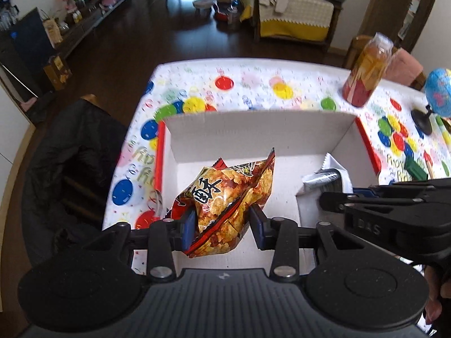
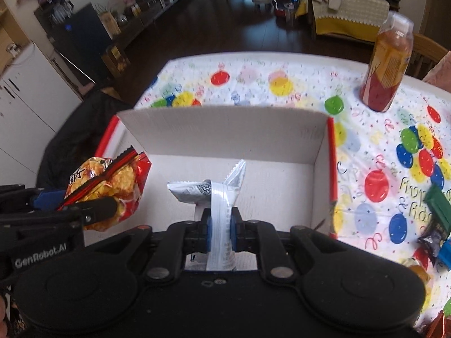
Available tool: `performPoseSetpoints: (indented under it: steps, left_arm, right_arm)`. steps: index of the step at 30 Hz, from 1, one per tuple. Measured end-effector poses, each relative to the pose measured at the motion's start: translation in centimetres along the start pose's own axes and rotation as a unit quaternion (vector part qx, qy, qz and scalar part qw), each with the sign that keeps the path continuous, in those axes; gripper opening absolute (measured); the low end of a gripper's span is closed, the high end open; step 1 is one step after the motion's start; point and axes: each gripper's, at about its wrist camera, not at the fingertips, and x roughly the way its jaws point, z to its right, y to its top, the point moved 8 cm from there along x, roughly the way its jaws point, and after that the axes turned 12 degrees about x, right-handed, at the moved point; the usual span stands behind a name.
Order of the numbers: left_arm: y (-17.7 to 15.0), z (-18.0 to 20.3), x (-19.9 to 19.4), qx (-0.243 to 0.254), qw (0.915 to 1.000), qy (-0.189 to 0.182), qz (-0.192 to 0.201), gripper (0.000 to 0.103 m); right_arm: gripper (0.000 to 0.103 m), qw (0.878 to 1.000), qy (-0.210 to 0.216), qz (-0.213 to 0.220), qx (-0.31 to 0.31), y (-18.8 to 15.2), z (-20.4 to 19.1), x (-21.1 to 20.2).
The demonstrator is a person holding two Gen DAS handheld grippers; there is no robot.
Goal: Organize snacks
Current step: 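Carry the chip bag and white bar with both tools into the cardboard box, then open both tools to drop the chip bag and white bar in the box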
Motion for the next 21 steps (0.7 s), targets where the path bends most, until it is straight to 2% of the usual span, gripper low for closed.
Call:
performPoseSetpoints:
  steps: [6, 12, 16, 21]
  left_arm:
    - [-0.9, 1.2, 2.3, 0.021, 0.9995, -0.004, -0.025, 0.039]
    - [-1.8, 1.6, 4.0, 0.017, 0.9989, -0.01, -0.042, 0.039]
    - [-2.3, 1.8, 4.7, 0.012, 0.9985, -0.011, -0.052, 0.04]
    - [-2.9, 1.9, 5.0, 0.008, 0.9982, -0.009, -0.058, 0.04]
  right_arm:
    - [0.011, 1.0, -0.018, -0.025, 0.002, -0.9, 0.7, 2.5]
    - [0.011, 0.999, -0.028, -0.034, 0.004, -1.6, 1.4, 3.3]
    - [0.019, 0.999, -0.033, -0.037, 0.001, -1.9, 1.5, 3.4]
    - [0.023, 0.999, -0.036, -0.032, -0.001, -2.0, 1.4, 2.9]
